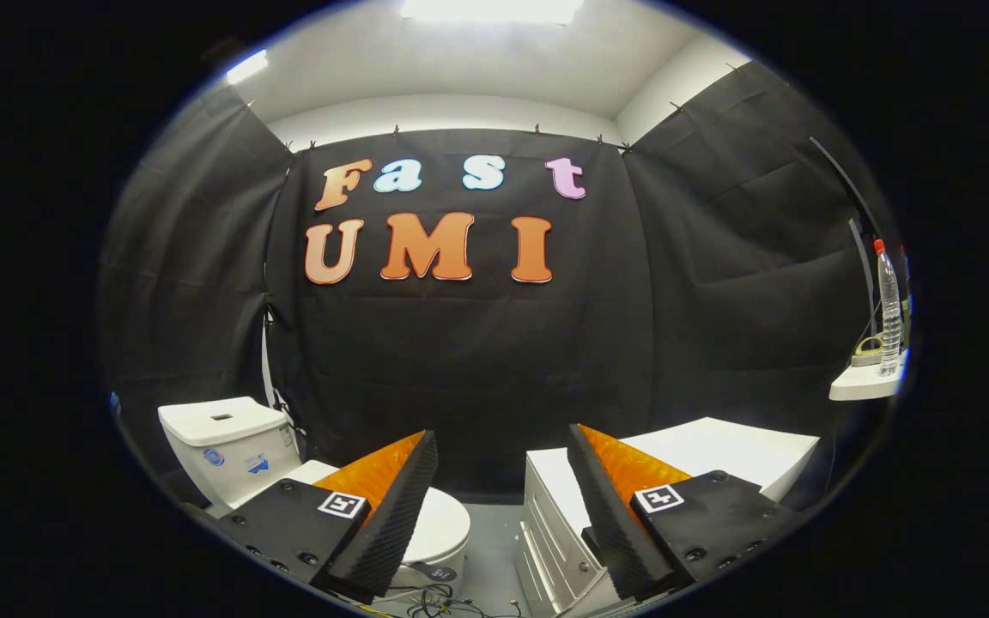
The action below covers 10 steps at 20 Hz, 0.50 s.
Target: Open the toilet lid.
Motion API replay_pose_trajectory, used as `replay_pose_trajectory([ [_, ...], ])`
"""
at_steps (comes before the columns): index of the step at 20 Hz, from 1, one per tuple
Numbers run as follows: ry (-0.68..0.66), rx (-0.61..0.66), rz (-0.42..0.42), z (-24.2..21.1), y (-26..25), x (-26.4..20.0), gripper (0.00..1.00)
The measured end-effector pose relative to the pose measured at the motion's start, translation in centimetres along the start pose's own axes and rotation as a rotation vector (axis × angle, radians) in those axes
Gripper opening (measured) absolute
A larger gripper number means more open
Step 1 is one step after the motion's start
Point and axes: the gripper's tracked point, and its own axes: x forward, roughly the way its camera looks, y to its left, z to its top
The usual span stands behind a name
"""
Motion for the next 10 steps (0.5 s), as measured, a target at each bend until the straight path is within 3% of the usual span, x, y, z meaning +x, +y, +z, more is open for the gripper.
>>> replay_pose_trajectory([
  [10, -0.012, 0.003, 0.002, 0.35, 0.29, 0.02, 0.98],
])
